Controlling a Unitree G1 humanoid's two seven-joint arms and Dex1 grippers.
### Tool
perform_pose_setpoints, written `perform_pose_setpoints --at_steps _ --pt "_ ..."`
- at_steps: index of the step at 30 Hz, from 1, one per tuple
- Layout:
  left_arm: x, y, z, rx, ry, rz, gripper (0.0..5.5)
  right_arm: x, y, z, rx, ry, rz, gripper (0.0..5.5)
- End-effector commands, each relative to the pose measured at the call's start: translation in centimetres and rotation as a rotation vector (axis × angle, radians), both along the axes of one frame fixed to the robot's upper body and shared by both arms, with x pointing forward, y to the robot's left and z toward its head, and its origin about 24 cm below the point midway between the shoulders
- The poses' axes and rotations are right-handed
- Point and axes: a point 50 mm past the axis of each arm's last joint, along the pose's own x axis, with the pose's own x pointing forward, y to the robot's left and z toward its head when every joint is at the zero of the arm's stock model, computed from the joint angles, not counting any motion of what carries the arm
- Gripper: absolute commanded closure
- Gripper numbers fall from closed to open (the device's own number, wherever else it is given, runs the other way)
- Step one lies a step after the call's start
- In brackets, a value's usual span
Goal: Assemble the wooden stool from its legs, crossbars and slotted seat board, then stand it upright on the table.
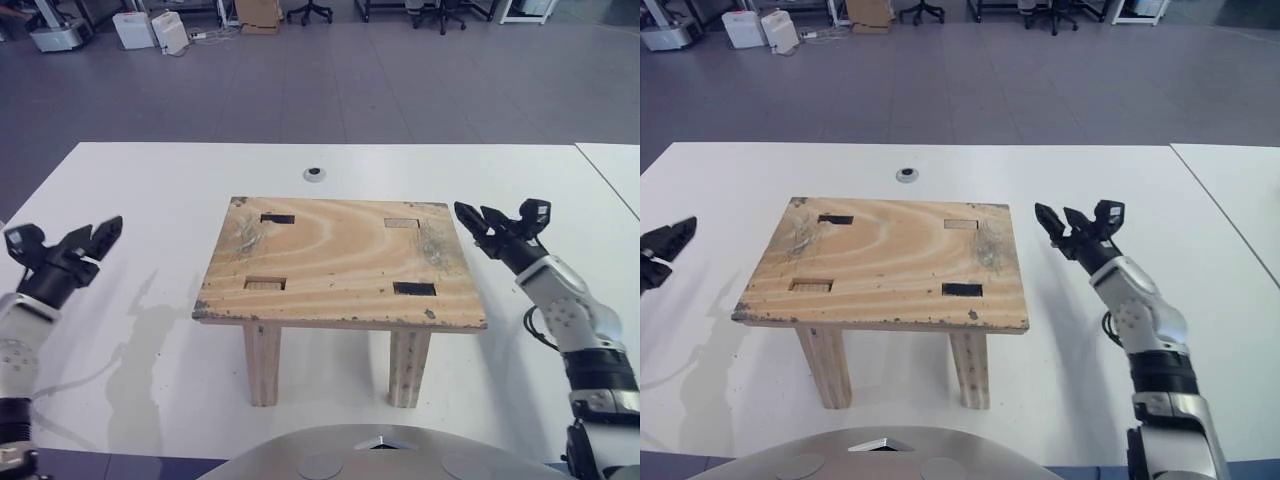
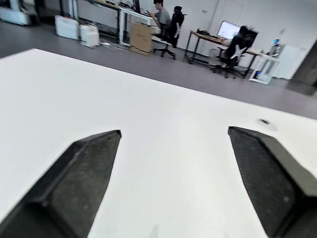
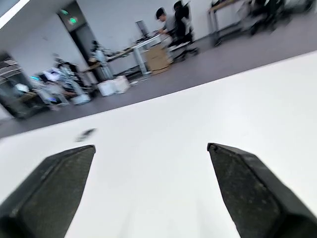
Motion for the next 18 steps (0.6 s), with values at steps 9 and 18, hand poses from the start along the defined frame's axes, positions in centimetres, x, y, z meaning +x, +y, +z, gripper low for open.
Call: perform_pose_setpoints --at_steps 9,18 --pt "0.1 0.2 0.3 0.098 -0.006 0.112 1.52 3.0 3.4 -1.0 -0.175 -0.111 -0.016 1.27" --pt "2.7 -1.0 0.7 0.143 -0.010 0.101 1.52 3.5 5.1 -0.7 -0.290 -0.144 0.025 1.27"
